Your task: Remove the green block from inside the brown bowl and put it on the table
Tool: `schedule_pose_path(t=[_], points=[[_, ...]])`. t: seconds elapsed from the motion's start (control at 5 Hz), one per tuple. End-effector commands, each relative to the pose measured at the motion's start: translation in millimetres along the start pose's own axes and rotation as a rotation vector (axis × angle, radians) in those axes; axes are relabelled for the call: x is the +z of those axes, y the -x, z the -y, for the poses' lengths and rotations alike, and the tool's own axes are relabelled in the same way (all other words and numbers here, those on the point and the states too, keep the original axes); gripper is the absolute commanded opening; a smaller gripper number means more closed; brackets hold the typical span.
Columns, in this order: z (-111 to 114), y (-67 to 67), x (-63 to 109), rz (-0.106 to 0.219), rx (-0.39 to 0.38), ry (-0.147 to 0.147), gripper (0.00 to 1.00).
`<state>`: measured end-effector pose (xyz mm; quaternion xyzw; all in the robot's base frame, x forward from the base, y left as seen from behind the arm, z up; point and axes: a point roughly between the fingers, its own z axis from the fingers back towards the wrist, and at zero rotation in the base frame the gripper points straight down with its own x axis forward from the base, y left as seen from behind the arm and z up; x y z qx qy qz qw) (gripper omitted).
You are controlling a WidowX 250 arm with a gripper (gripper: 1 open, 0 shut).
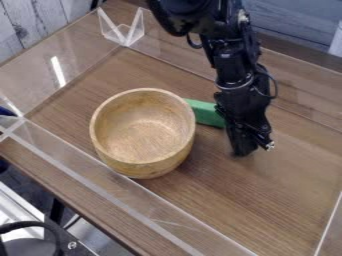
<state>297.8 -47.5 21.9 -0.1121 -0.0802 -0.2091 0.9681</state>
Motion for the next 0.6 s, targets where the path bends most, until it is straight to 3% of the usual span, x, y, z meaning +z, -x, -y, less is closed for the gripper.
schedule_pose_path(t=[0.0,0.4], points=[[0.5,-8.4,10.1,0.050,-0.029,-0.032,0.00],[10.4,-4.8,4.4,0.031,-0.034,-0.027,0.00]])
